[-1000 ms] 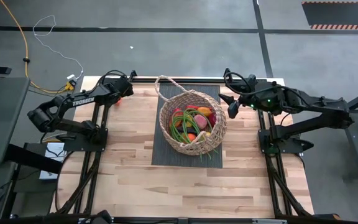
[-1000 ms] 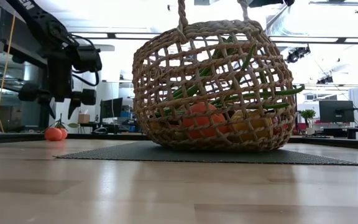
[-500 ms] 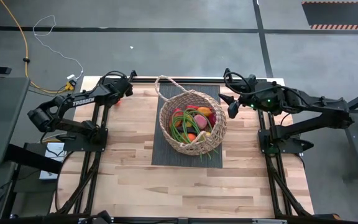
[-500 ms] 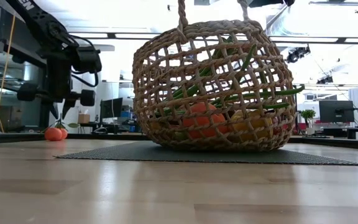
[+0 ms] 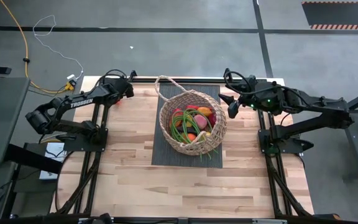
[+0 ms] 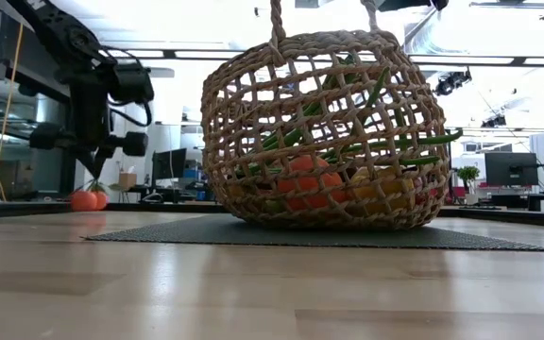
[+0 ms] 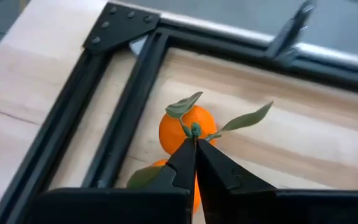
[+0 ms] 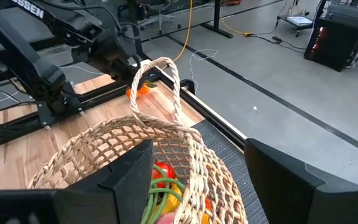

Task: Build produce basket
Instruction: Put the tangerine into the woven basket

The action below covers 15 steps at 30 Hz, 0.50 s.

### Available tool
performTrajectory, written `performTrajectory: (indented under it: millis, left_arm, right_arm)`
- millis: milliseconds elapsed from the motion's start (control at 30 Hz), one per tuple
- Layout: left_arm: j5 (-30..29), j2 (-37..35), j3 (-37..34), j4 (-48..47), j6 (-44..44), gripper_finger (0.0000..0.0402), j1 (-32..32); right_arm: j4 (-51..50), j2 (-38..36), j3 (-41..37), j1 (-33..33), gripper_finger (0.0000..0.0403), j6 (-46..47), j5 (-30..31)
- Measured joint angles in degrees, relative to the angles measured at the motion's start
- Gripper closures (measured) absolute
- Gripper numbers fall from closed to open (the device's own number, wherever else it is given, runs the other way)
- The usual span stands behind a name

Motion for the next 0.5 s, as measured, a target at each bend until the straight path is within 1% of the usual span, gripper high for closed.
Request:
performTrajectory:
  millis: [167, 233, 333, 433, 500]
  left_arm:
    - [2.97, -7.20, 0.00, 2.05, 3.88, 0.0401, -2.38]
    - [4.45, -11.17, 0.00, 3.11, 7.79, 0.0401, -4.46]
    - [6.18, -17.78, 0.11, 4.72, 15.01, 0.0401, -8.85]
    - [7.41, -24.82, 1.86, 4.93, 18.12, 0.0401, -13.80]
    - [7.14, -29.23, 3.78, 5.97, 20.76, 0.0401, -17.40]
  right_arm:
    - [0.00, 0.00, 0.00, -0.02, 0.0160, -0.01, 0.00]
    - [0.00, -0.02, 0.00, 0.00, 0.0160, -0.01, -0.02]
    - [0.00, -0.02, 0.00, -0.02, 0.0160, -0.14, -0.02]
    - [0.01, -0.02, 0.00, -0.01, 0.0160, -0.19, -0.02]
    - [0.00, -0.02, 0.00, -0.02, 0.0160, -0.19, -0.02]
